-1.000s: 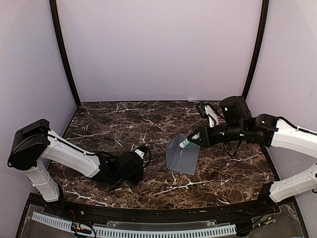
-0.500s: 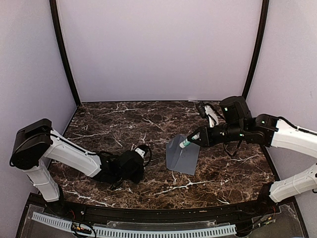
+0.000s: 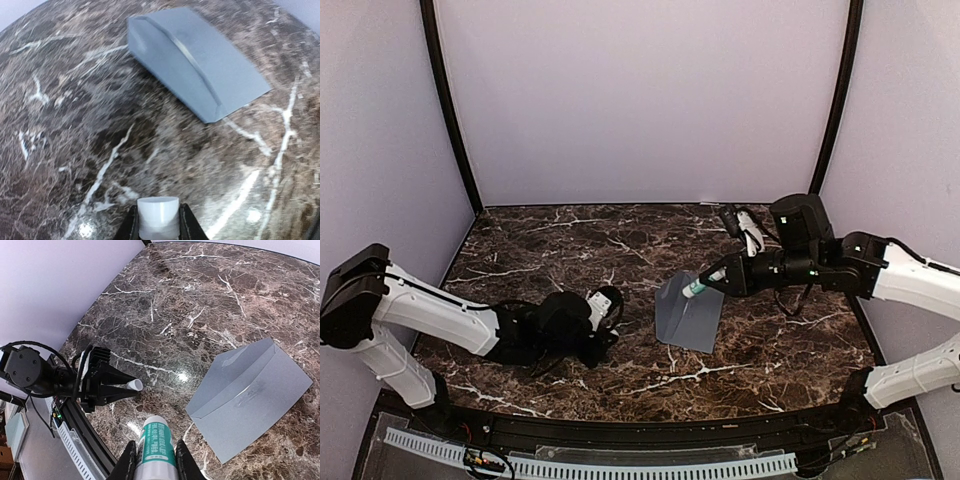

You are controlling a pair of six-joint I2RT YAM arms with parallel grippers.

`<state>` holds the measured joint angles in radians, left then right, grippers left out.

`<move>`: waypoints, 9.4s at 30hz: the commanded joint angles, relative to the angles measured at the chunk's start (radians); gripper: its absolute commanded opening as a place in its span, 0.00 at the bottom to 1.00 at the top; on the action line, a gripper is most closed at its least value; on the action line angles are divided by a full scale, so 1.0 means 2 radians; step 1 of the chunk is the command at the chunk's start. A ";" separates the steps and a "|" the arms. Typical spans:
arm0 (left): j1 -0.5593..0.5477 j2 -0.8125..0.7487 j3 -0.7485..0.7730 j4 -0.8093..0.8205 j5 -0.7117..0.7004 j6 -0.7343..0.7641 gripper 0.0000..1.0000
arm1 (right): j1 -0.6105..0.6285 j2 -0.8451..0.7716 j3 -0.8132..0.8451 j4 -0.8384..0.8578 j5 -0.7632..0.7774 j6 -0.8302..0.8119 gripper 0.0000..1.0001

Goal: Place the letter into the envelope and seal it

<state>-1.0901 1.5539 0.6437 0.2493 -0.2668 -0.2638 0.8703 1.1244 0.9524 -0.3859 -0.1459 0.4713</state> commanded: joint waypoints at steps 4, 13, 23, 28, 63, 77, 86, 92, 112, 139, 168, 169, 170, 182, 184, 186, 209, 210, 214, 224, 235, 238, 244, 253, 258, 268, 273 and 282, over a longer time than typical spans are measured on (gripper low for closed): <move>0.001 -0.075 -0.022 0.112 0.183 0.112 0.06 | -0.003 -0.034 -0.016 0.067 -0.073 -0.010 0.00; 0.009 -0.110 -0.021 0.179 0.336 0.179 0.05 | -0.003 -0.043 -0.020 0.110 -0.180 -0.016 0.00; 0.030 -0.133 -0.050 0.257 0.419 0.167 0.05 | -0.002 -0.027 -0.026 0.166 -0.286 -0.005 0.00; 0.033 -0.133 -0.062 0.293 0.438 0.152 0.05 | 0.008 -0.016 -0.023 0.180 -0.306 -0.004 0.00; 0.034 -0.105 -0.066 0.351 0.454 0.112 0.06 | 0.051 0.041 0.003 0.181 -0.282 -0.010 0.00; 0.034 -0.102 -0.068 0.363 0.458 0.106 0.06 | 0.052 0.048 0.004 0.167 -0.257 -0.019 0.00; 0.034 -0.101 -0.071 0.375 0.462 0.099 0.06 | 0.052 0.046 0.002 0.159 -0.240 -0.023 0.00; 0.034 -0.097 -0.070 0.383 0.461 0.090 0.06 | 0.055 0.046 0.003 0.155 -0.217 -0.025 0.00; 0.034 -0.089 -0.057 0.400 0.436 0.038 0.05 | 0.074 0.063 0.019 0.119 -0.120 -0.048 0.00; 0.034 -0.086 -0.057 0.434 0.427 -0.007 0.04 | 0.088 0.094 0.022 0.140 -0.158 -0.047 0.00; 0.033 -0.110 -0.017 0.394 0.192 0.190 0.01 | 0.102 0.232 0.113 0.043 -0.067 0.072 0.00; 0.033 -0.110 -0.015 0.394 0.181 0.192 0.01 | 0.102 0.235 0.117 0.040 -0.061 0.075 0.00; 0.033 -0.109 -0.014 0.396 0.174 0.199 0.01 | 0.102 0.237 0.118 0.039 -0.059 0.077 0.00; 0.033 -0.148 0.018 0.265 0.381 0.165 0.01 | 0.111 0.215 0.104 0.078 -0.124 -0.051 0.00; 0.033 -0.154 0.020 0.259 0.427 0.145 0.01 | 0.118 0.209 0.100 0.082 -0.129 -0.070 0.00; 0.034 -0.162 0.015 0.272 0.454 0.121 0.01 | 0.128 0.202 0.094 0.089 -0.135 -0.089 0.00; 0.035 -0.198 -0.004 0.302 0.252 0.126 0.00 | 0.150 0.245 0.127 0.062 -0.036 0.001 0.00; 0.035 -0.198 -0.010 0.318 0.226 0.128 0.00 | 0.149 0.251 0.132 0.056 -0.029 0.018 0.00; 0.035 -0.195 -0.014 0.340 0.164 0.152 0.00 | 0.148 0.268 0.149 0.037 -0.003 0.060 0.00; 0.034 -0.175 -0.008 0.351 0.111 0.174 0.00 | 0.147 0.270 0.159 0.020 0.042 0.080 0.00; 0.034 -0.186 -0.014 0.292 0.168 0.209 0.25 | 0.127 0.224 0.144 0.028 0.038 0.064 0.00; 0.034 -0.183 -0.012 0.278 0.164 0.215 0.31 | 0.123 0.211 0.142 0.026 0.045 0.060 0.00; 0.034 -0.176 -0.010 0.265 0.161 0.218 0.43 | 0.117 0.199 0.141 0.021 0.052 0.055 0.00; 0.034 -0.199 -0.017 0.222 0.182 0.209 0.66 | 0.108 0.179 0.138 0.011 0.071 0.050 0.00; 0.034 -0.226 -0.025 0.150 0.230 0.199 0.78 | 0.103 0.164 0.137 0.005 0.099 0.046 0.00; 0.034 -0.170 0.010 0.099 0.230 0.176 0.69 | 0.103 0.162 0.137 0.021 0.089 0.049 0.00; 0.033 -0.124 0.043 0.100 0.212 0.166 0.65 | 0.103 0.165 0.138 0.024 0.087 0.050 0.00; 0.023 -0.067 0.079 0.116 0.202 0.162 0.50 | 0.103 0.172 0.139 0.028 0.080 0.049 0.00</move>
<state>-1.0309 1.4014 0.7589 0.4576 0.1577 0.0711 1.0790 1.4612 1.2350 -0.3817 0.0219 0.5766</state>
